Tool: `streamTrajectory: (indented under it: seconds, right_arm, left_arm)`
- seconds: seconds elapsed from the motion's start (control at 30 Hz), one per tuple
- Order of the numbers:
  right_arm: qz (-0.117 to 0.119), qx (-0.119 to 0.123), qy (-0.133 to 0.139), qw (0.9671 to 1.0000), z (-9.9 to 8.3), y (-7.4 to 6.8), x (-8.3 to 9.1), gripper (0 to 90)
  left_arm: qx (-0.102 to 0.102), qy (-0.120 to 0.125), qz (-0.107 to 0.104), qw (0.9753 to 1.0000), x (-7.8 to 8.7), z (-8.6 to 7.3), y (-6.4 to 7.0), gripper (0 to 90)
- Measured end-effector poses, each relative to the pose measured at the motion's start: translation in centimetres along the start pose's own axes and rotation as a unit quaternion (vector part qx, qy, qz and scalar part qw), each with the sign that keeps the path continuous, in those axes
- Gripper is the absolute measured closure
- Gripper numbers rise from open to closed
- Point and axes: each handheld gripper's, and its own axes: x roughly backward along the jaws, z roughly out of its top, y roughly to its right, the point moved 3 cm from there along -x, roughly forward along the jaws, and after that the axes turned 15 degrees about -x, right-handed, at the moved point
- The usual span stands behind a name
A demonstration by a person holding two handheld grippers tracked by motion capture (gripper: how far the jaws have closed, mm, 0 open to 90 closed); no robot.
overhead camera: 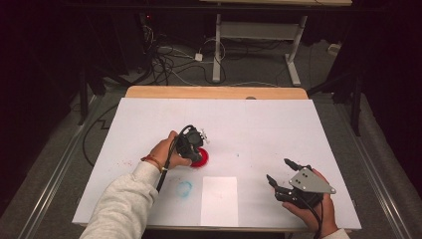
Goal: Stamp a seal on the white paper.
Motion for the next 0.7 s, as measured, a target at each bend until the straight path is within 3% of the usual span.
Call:
streamTrajectory:
  seconds: [0.3,0.43,0.57,0.7]
  right_arm:
    - [-0.001,0.001,0.000,1.0000,0.0,0.0,0.0,28.5]
    - [0.000,-0.001,0.002,1.0000,0.1,0.1,0.1,28.5]
    - [-0.001,-0.002,0.000,1.0000,0.0,0.1,0.1,28.5]
    - [-0.002,-0.002,0.000,1.0000,0.0,0.1,0.1,28.5]
  left_arm:
    - [-0.013,-0.013,0.012,0.9998,0.1,0.2,0.2,73.8]
    - [-0.003,-0.010,0.021,0.9997,0.6,0.0,0.1,73.7]
    - [0.010,0.021,0.031,0.9992,2.8,-0.1,-0.5,73.7]
    - [0.001,0.041,0.042,0.9983,5.4,0.3,-0.8,73.7]
